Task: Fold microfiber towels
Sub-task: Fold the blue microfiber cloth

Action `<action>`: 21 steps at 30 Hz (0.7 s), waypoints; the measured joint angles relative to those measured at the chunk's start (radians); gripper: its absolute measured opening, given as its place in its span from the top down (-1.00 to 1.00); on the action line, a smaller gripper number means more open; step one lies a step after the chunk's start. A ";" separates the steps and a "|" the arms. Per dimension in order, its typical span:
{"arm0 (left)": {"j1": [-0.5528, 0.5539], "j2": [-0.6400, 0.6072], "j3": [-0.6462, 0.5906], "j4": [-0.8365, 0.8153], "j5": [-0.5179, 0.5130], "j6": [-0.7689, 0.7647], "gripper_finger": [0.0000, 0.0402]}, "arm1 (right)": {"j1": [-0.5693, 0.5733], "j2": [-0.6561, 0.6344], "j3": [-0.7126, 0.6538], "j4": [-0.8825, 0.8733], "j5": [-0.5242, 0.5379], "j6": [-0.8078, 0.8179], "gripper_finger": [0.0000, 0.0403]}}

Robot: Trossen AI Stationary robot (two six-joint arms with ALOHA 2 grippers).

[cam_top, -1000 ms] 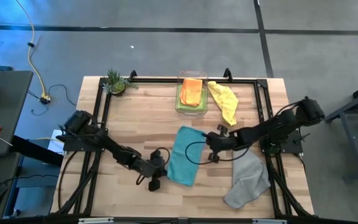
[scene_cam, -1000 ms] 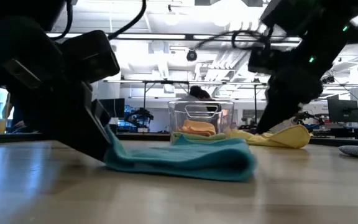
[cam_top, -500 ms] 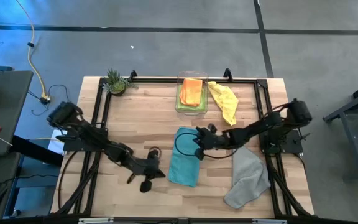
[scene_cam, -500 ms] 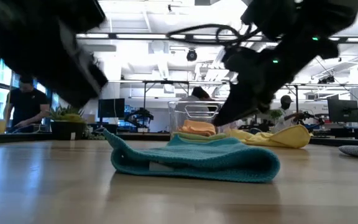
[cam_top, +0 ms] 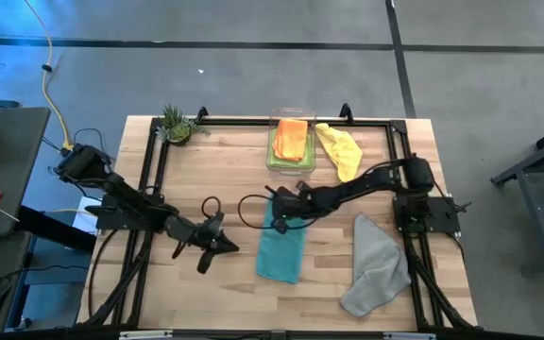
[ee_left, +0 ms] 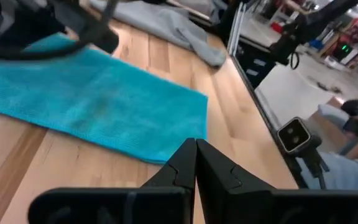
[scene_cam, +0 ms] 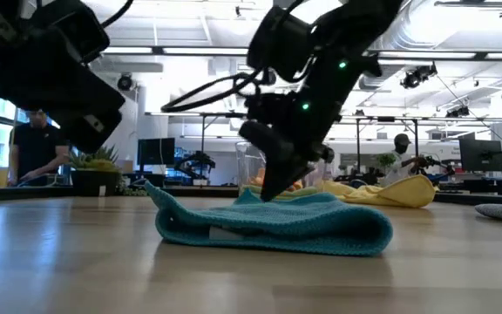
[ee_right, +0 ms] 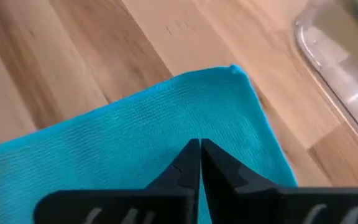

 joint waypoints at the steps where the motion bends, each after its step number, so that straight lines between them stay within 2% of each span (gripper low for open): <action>1: 0.000 0.000 -0.010 0.019 -0.002 -0.005 1.00 | -0.003 0.012 0.013 -0.009 -0.002 -0.007 0.97; 6: -0.001 -0.001 -0.043 0.027 -0.014 -0.017 1.00 | -0.017 0.051 0.043 0.019 -0.039 -0.068 0.97; 21: 0.000 0.000 -0.052 0.026 -0.066 0.024 1.00 | -0.037 0.051 0.043 0.102 -0.130 -0.236 0.97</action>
